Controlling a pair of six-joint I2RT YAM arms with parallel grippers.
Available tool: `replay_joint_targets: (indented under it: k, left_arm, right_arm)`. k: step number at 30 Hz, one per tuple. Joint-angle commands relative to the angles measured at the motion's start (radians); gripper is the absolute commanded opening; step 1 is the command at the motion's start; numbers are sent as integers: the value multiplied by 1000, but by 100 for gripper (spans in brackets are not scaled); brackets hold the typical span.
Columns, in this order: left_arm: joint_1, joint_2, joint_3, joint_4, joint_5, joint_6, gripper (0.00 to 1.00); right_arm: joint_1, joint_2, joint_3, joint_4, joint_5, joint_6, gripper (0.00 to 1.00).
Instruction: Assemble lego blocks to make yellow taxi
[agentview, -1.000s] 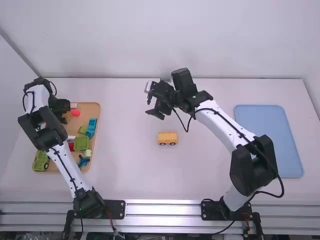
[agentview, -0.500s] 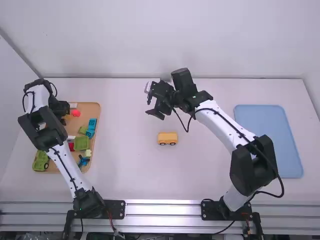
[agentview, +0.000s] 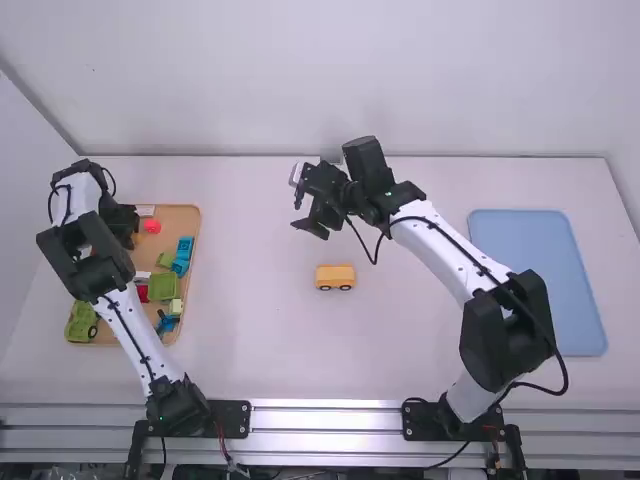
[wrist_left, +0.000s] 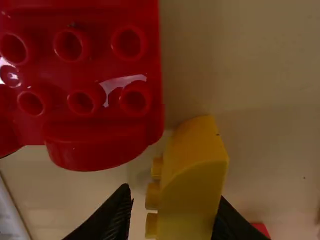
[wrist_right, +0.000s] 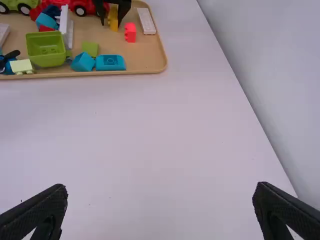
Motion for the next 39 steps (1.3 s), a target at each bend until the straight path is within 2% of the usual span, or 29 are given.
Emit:
replay_joint_targets:
  k: [1, 2, 11, 19, 24, 27, 29, 30, 36, 39]
  left_arm:
    - [-5, 2, -7, -16, -11, -2, 37]
    - [-5, 2, -7, -17, -11, -1, 41]
    - [-2, 2, -47, 21, 39, 0, 40]
    - [-3, 2, -68, 29, 12, 6, 27]
    - [-2, 2, -67, 14, 23, 6, 27]
    - [-2, 2, -67, 10, 23, 7, 23]
    - [-3, 2, -66, 2, 20, 7, 5]
    - [-3, 2, -66, 1, 18, 7, 2]
    - [-2, 0, -37, 7, 3, 45, 2]
    - [-3, -23, 20, -43, -40, 92, 2]
  right_arm:
    - [3, -15, 0, 2, -6, -2, 99]
    - [3, -15, 0, 2, -6, -2, 99]
    - [3, -15, 0, 2, -5, -1, 99]
    - [2, -15, 0, -2, -6, -2, 99]
    - [3, -15, 0, 2, -5, -2, 99]
    - [2, -15, 0, 1, -6, -2, 99]
    - [2, -15, 0, 0, -5, -2, 99]
    - [2, -15, 0, 0, -6, -2, 99]
    - [-3, -15, 0, 2, -5, -2, 99]
    - [-13, -15, 0, 2, -6, 1, 99]
